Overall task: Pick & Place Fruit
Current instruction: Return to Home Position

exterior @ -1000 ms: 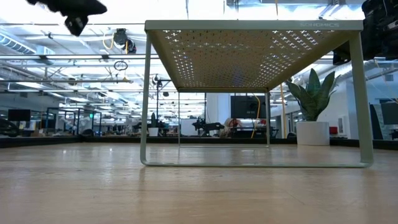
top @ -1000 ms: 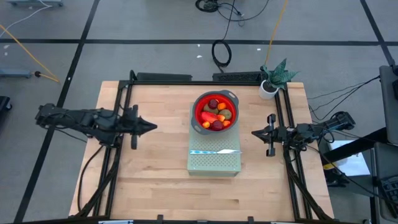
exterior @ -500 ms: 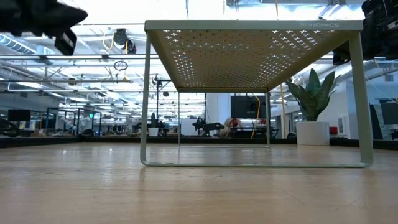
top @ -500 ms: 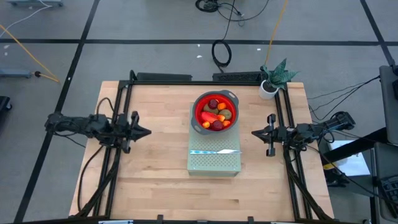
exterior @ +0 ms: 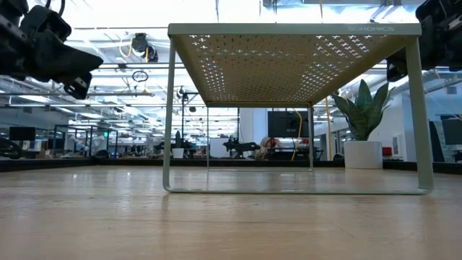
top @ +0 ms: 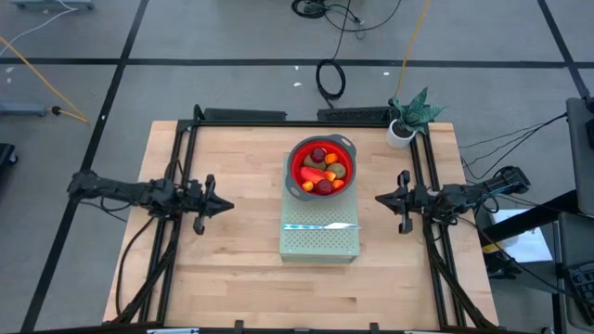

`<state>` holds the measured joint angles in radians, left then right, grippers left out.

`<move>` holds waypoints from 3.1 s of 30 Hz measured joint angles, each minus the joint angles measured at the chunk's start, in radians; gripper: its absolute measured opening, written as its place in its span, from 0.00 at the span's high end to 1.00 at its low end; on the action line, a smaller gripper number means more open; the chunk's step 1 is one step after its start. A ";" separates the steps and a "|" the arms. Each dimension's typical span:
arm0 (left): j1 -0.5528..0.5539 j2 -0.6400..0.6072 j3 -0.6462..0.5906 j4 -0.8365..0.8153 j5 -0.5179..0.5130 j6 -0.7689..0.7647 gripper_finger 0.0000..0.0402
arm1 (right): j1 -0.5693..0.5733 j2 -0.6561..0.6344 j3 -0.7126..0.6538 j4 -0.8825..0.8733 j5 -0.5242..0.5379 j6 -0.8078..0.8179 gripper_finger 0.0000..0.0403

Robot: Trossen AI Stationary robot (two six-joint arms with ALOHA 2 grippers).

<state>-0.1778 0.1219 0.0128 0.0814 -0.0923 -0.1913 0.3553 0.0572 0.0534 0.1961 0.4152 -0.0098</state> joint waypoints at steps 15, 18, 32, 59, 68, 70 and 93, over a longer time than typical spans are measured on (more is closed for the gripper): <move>0.049 0.002 0.002 -0.005 0.113 0.001 0.96 | 0.000 0.000 0.000 -0.102 0.002 -0.085 1.00; 0.049 0.002 0.002 -0.005 0.067 -0.007 0.95 | 0.000 0.000 0.000 -0.103 0.002 -0.105 1.00; 0.049 0.002 0.002 -0.003 -0.056 -0.103 0.95 | 0.000 0.000 0.000 -0.097 -0.029 -0.053 1.00; 0.049 0.002 0.003 -0.003 -0.056 -0.100 0.95 | 0.000 0.000 0.000 -0.133 -0.260 -0.107 1.00; 0.049 0.002 0.003 -0.003 -0.056 -0.100 0.95 | 0.000 0.000 0.000 -0.133 -0.260 -0.107 1.00; 0.049 0.002 0.003 -0.003 -0.056 -0.100 0.95 | 0.000 0.000 0.000 -0.133 -0.260 -0.107 1.00; 0.048 0.002 0.003 -0.003 -0.056 -0.101 0.95 | 0.000 0.000 0.000 -0.133 -0.260 -0.107 1.00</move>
<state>-0.1294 0.1242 0.0158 0.0788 -0.1486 -0.2920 0.3550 0.0574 0.0534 0.0631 0.1551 -0.1169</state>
